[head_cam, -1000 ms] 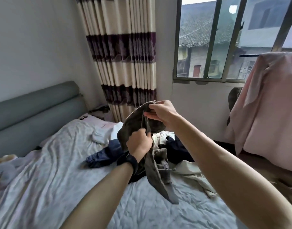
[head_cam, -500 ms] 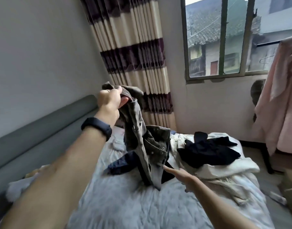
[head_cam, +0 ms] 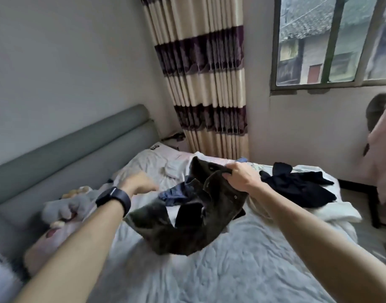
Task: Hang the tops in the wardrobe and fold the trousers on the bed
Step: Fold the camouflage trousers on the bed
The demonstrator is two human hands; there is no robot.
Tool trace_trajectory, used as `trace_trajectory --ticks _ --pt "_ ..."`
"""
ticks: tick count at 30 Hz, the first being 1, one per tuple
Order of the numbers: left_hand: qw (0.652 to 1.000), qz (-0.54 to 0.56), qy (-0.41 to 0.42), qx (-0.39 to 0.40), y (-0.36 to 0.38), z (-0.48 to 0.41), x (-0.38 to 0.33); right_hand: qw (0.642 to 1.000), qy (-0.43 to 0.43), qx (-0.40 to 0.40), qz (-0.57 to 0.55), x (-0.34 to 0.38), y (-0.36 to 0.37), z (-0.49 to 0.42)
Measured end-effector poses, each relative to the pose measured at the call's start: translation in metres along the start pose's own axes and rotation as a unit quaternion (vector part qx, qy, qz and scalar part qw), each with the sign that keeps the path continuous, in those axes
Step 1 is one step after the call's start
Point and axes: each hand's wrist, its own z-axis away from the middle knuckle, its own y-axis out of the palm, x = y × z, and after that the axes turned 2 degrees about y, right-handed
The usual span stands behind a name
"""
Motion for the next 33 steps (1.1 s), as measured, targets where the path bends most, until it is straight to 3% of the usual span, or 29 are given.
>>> trace_trajectory --ticks 5,11,13,15,18,21,24,26,29,33 --pt "0.979 0.1 0.161 -0.08 0.049 -0.003 -0.053 0.992 -0.073 -0.045 0.09 0.021 -0.049 0.021" --pt "0.932 0.154 0.258 -0.203 0.067 -0.007 -0.11 0.967 -0.153 -0.113 0.169 0.031 -0.146 0.042" --pt "0.912 0.19 0.271 -0.243 0.056 -0.004 -0.124 0.951 -0.132 -0.158 0.229 0.027 -0.169 0.039" --pt "0.923 0.153 0.261 -0.238 0.034 -0.004 -0.133 0.938 -0.077 -0.205 0.27 0.016 -0.186 0.035" --pt "0.933 0.146 0.236 -0.23 -0.009 -0.005 -0.154 0.958 -0.02 -0.212 0.191 -0.012 -0.211 0.045" --pt "0.93 0.174 0.245 -0.212 -0.032 0.003 -0.187 0.981 -0.034 -0.115 0.155 -0.024 -0.185 0.072" --pt "0.926 0.167 0.266 -0.208 -0.035 0.014 -0.211 0.989 0.011 -0.004 0.147 -0.039 -0.114 0.096" --pt "0.926 0.163 0.264 -0.214 -0.032 0.017 -0.214 0.996 0.045 0.035 0.075 -0.048 -0.062 0.115" --pt "0.927 0.174 0.25 -0.218 -0.032 0.015 -0.208 0.999 0.036 0.006 0.01 -0.047 -0.002 0.142" --pt "0.927 0.196 0.234 -0.217 -0.023 0.012 -0.194 0.99 0.032 -0.094 0.101 -0.046 0.057 0.162"
